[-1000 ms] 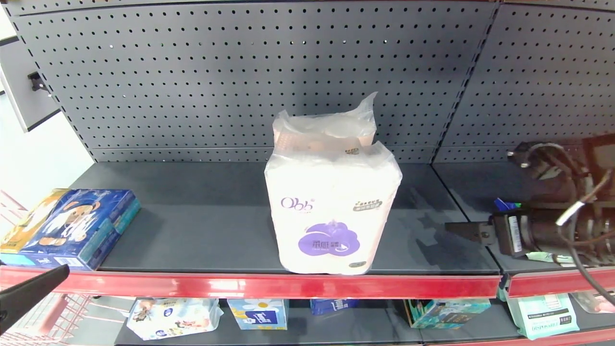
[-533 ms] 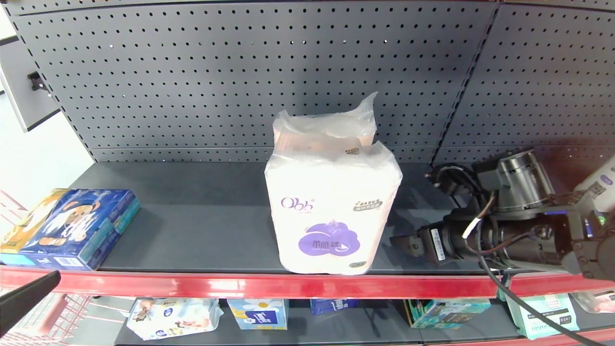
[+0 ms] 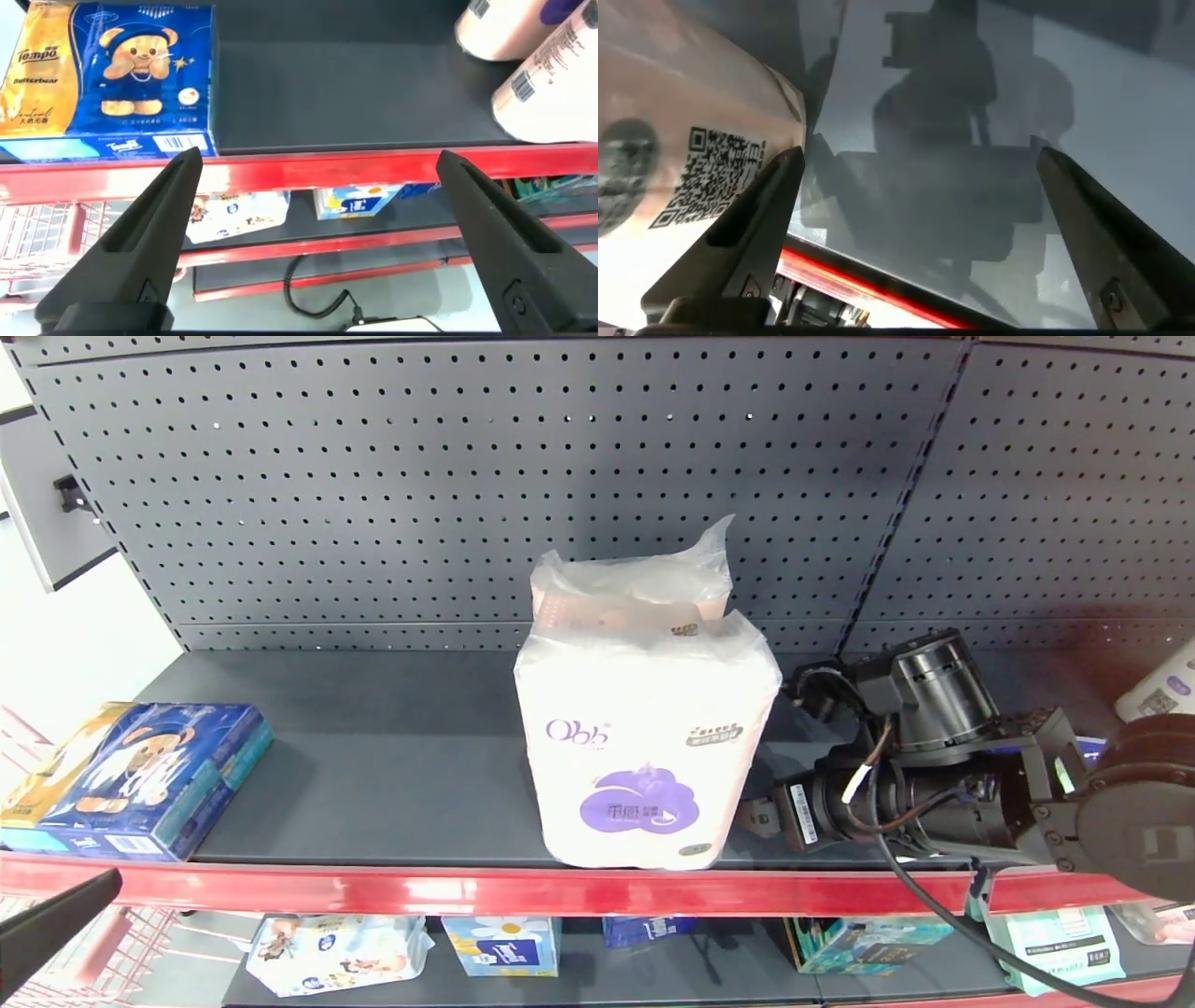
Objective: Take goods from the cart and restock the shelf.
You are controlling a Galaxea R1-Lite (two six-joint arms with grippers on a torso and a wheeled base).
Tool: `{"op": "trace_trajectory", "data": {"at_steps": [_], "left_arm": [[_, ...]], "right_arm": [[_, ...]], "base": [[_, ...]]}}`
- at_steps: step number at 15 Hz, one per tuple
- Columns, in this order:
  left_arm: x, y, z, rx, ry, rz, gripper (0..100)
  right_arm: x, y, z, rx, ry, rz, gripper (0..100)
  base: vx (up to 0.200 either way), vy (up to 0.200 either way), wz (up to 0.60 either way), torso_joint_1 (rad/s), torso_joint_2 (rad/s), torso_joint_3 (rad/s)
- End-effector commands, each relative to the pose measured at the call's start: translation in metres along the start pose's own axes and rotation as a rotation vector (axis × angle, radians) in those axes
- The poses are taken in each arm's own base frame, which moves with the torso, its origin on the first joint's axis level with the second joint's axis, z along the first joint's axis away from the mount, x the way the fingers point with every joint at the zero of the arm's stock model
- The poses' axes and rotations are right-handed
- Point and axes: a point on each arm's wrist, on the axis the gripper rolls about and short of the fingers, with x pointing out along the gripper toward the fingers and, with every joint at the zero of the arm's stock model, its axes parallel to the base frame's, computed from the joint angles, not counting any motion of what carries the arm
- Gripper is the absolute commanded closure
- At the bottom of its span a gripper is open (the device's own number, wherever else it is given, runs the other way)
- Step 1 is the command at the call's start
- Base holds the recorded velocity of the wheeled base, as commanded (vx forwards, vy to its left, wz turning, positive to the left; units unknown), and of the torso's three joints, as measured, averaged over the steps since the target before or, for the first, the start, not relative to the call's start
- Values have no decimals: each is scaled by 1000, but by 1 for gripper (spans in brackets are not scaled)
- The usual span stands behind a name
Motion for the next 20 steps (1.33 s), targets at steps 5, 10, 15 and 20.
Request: {"op": "trace_trajectory", "data": {"at_steps": [5,10,15,20], "left_arm": [[1,0,0,-1,6,0,0],[1,0,-1,-2,7,0,0],[-4,-1,-5,4,-5,-17,0],[-41,0,-64,68,-55,-46,0]], "right_arm": [[4,10,4,-14,-6,22,0],[-1,3,3,0,-12,9,0],[-76,-23,-20,41,-157,-99,0],[-221,-61,-104,-89,-394,-365,0]], "base": [[0,0,0,0,0,0],[0,0,0,0,0,0],[0,0,0,0,0,0],[0,0,0,0,0,0]]}}
